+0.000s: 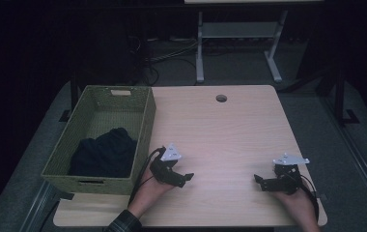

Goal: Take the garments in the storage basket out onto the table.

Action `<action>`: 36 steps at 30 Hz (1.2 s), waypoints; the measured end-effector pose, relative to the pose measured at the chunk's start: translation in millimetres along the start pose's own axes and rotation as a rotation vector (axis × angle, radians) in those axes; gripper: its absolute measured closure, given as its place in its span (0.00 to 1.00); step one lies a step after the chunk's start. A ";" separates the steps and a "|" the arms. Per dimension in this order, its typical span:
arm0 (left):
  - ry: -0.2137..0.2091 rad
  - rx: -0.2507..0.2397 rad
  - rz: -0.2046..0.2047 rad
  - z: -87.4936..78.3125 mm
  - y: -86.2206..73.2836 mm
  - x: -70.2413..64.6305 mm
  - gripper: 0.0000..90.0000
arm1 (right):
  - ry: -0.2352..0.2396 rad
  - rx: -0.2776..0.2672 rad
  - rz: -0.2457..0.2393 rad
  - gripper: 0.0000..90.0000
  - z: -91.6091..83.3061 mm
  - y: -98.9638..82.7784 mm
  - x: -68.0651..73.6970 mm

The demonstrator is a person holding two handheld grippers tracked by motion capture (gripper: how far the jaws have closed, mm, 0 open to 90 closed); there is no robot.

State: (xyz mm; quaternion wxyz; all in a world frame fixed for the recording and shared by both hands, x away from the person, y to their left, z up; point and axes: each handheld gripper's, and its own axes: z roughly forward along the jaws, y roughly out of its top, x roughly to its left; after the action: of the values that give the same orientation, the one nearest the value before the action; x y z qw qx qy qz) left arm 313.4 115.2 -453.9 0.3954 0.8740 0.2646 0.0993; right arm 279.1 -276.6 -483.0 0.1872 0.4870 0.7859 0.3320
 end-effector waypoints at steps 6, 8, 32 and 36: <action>0.009 -0.015 0.001 -5.0 6.6 1.7 0.15 | 0.000 0.000 -0.002 0.04 0.0 0.0 -0.1; 0.005 -0.021 -0.007 -7.1 8.7 3.2 0.15 | 0.000 0.000 -0.002 0.04 0.0 0.0 -0.2; -0.013 -0.056 0.004 -20.9 24.1 5.1 0.15 | 0.007 0.000 -0.010 0.03 0.8 0.4 -1.4; -0.020 -0.049 0.025 -23.1 28.6 5.3 0.15 | 0.007 0.000 -0.010 0.03 0.8 0.4 -1.4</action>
State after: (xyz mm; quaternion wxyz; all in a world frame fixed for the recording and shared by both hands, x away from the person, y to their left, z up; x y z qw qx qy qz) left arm 320.1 117.2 -417.4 0.4181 0.8681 0.2473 0.1019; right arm 280.5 -277.4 -483.4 0.1862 0.4816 0.7890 0.3328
